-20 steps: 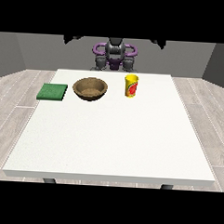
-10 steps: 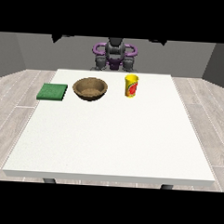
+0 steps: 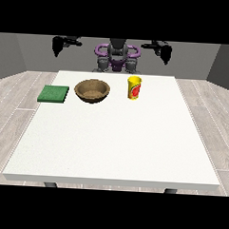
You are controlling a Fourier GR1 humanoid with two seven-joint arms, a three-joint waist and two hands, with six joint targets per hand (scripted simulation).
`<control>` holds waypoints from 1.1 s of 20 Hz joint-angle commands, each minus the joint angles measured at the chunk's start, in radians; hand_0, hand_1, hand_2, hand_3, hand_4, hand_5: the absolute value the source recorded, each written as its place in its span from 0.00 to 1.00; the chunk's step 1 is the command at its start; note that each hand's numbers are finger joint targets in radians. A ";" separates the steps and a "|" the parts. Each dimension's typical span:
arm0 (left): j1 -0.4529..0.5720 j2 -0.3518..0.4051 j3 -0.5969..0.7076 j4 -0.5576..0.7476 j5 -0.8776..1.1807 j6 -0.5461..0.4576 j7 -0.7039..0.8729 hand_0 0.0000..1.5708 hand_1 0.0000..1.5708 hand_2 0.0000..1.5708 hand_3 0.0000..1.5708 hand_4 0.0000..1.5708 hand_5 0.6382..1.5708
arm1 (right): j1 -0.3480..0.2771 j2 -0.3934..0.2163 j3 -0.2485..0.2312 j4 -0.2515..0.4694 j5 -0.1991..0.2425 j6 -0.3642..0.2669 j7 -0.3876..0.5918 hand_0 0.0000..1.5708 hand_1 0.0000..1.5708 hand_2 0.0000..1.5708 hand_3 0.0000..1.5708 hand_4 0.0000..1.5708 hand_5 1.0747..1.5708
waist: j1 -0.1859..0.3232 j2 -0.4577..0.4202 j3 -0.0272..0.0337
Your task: Pick the cup and pour the ball into the bowl, then pick the bowl and place it on the pad
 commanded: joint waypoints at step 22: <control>-0.248 -0.108 0.010 0.804 -0.104 0.167 -0.708 0.00 0.00 0.00 0.00 0.00 0.95 | -0.148 -0.011 -0.021 0.168 0.033 0.052 -0.166 0.00 0.00 0.00 0.00 0.00 1.00 | -0.070 0.183 -0.0005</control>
